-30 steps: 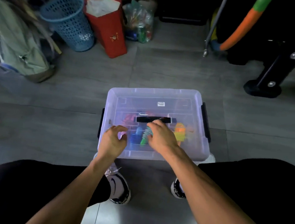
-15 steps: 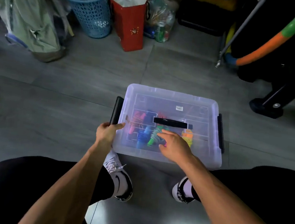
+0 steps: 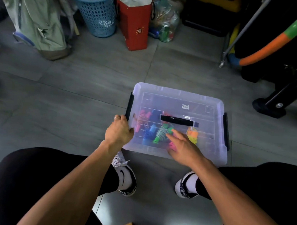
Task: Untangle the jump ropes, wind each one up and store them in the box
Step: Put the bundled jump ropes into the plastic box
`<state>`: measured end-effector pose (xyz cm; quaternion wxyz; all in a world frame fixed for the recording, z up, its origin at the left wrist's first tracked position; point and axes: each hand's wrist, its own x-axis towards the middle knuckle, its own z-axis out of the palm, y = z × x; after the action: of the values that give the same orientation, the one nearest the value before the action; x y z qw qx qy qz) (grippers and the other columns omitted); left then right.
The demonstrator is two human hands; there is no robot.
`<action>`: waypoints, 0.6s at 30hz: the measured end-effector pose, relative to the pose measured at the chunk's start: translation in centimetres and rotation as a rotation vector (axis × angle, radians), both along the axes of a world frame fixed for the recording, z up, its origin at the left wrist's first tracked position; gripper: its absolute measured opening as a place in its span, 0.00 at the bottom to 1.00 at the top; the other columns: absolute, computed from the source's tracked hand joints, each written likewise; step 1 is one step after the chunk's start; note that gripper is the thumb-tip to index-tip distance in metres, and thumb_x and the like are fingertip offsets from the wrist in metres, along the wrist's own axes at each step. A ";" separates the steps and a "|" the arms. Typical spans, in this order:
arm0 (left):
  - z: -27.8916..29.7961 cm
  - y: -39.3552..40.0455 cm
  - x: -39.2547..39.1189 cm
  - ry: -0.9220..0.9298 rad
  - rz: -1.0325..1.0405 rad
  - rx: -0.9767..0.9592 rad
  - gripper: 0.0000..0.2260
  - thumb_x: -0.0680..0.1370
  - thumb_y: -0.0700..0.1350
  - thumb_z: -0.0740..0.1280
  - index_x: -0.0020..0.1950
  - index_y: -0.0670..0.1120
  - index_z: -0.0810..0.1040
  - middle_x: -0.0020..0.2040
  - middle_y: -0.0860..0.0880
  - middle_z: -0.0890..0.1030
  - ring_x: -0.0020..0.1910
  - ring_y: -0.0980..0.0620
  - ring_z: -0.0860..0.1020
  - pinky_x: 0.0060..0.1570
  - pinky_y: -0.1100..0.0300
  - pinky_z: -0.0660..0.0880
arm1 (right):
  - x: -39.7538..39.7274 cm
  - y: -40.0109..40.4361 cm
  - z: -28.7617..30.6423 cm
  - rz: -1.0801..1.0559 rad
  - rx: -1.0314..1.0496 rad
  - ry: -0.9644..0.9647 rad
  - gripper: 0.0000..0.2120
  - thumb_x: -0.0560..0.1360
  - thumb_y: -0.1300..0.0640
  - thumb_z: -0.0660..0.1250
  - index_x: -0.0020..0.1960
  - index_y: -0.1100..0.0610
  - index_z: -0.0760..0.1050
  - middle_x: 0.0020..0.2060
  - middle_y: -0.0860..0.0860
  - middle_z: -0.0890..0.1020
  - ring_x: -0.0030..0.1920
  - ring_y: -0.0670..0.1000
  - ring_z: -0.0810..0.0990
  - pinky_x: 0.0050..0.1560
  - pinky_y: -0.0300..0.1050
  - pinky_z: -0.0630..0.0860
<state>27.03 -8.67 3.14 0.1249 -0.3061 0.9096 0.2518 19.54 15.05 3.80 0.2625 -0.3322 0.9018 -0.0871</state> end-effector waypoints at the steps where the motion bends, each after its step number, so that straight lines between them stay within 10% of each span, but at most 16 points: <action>1: 0.3 0.5 0.4 -0.068 -0.137 -0.035 0.32 0.77 0.53 0.66 0.75 0.42 0.59 0.71 0.37 0.63 0.66 0.37 0.69 0.55 0.46 0.75 | 0.3 1.1 0.2 -0.001 0.022 0.015 0.31 0.78 0.50 0.65 0.78 0.52 0.59 0.78 0.51 0.55 0.77 0.53 0.56 0.72 0.50 0.64; 6: 0.3 2.3 2.7 -0.175 -0.505 -0.061 0.48 0.68 0.64 0.72 0.78 0.60 0.45 0.76 0.46 0.30 0.76 0.32 0.41 0.63 0.41 0.72 | 1.0 7.0 1.0 -0.070 0.217 0.088 0.37 0.75 0.53 0.68 0.78 0.47 0.53 0.77 0.49 0.53 0.74 0.54 0.58 0.62 0.53 0.73; 13: 0.2 5.1 1.1 -0.095 -0.405 -0.166 0.27 0.78 0.59 0.64 0.76 0.62 0.60 0.79 0.53 0.57 0.78 0.43 0.41 0.64 0.47 0.72 | -0.8 9.2 0.0 -0.217 0.211 0.161 0.31 0.79 0.58 0.63 0.78 0.45 0.55 0.77 0.46 0.56 0.72 0.54 0.64 0.61 0.52 0.73; 18: 0.3 8.1 -4.7 -0.085 -0.333 -0.146 0.24 0.81 0.42 0.62 0.74 0.59 0.64 0.79 0.51 0.56 0.78 0.46 0.41 0.63 0.50 0.74 | -6.6 9.6 0.6 -0.326 0.220 0.169 0.22 0.78 0.61 0.64 0.70 0.48 0.70 0.70 0.49 0.70 0.62 0.56 0.75 0.55 0.48 0.75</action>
<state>22.29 -0.59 3.43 0.1808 -0.1697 0.9574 0.1479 12.89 24.61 4.44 0.2030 -0.1572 0.9665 -0.0012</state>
